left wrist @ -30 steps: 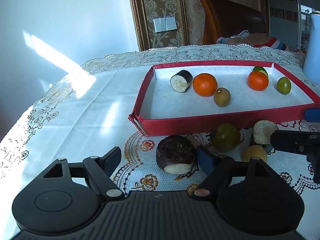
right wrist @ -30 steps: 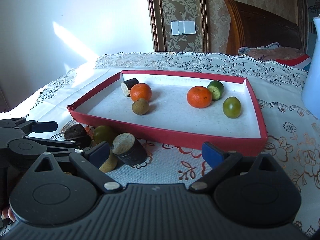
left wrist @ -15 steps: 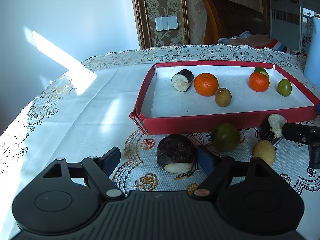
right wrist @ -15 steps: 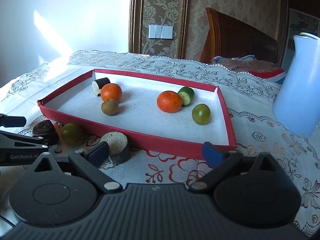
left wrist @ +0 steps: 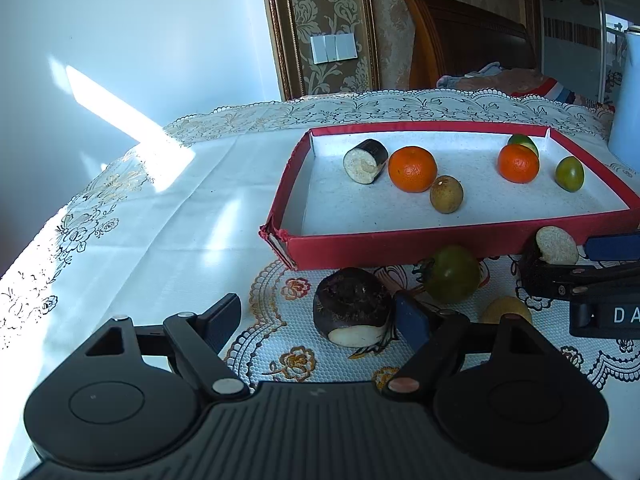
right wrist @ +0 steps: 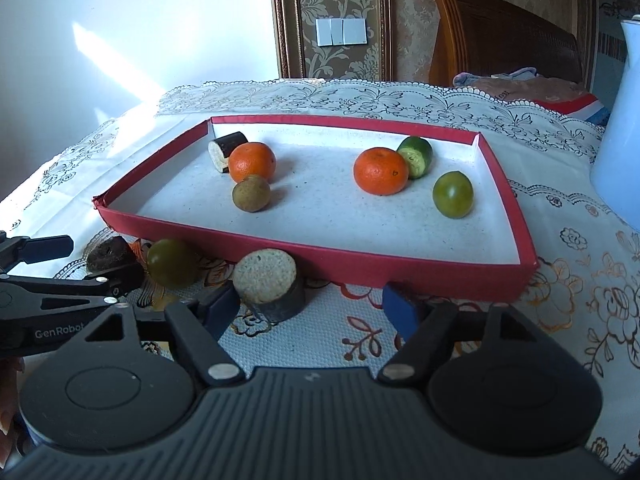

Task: Organize fruits
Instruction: 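Grasp the dark eggplant chunk with the left tool while the right tool grasps a cut eggplant slice, then carry both eggplant pieces to the tray and open the right tool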

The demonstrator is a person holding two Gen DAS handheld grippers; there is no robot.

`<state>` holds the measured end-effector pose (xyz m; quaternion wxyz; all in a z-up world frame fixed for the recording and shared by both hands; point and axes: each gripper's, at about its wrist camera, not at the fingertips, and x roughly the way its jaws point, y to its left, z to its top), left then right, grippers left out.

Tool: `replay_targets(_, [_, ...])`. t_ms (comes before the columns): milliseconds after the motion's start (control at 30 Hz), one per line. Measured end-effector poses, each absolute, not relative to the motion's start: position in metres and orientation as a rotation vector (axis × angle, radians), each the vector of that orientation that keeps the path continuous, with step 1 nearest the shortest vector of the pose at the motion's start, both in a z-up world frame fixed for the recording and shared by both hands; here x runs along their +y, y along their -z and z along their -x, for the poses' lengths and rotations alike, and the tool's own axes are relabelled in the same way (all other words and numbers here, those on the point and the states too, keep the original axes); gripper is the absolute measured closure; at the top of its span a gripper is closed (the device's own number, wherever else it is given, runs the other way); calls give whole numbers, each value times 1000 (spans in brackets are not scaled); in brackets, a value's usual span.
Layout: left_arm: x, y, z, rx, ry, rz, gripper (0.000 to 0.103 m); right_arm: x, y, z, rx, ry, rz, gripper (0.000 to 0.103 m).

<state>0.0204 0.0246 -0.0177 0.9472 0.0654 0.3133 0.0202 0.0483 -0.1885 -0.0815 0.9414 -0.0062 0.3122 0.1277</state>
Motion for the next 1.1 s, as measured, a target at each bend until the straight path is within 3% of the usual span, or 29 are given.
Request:
replay_targets(133, [25, 18, -20, 635, -42, -132, 21, -186, 82, -46, 625, -259, 30, 31])
replay_targets(267, [24, 17, -17, 620, -29, -135, 21, -177, 81, -39, 604, -303, 75, 62])
replay_targets(367, [23, 16, -18, 621, -22, -139, 21, -172, 81, -37, 593, -305, 106, 67])
replay_targets(500, [23, 16, -18, 622, -16, -134, 30, -173, 80, -35, 588, -319, 104, 73])
replay_targets(667, [19, 16, -15, 622, 43, -133, 61, -173, 79, -34, 583, -315, 106, 73])
replay_targets(1100, [14, 14, -8, 586, 69, -146, 63, -180, 76, -28, 554, -297, 86, 73])
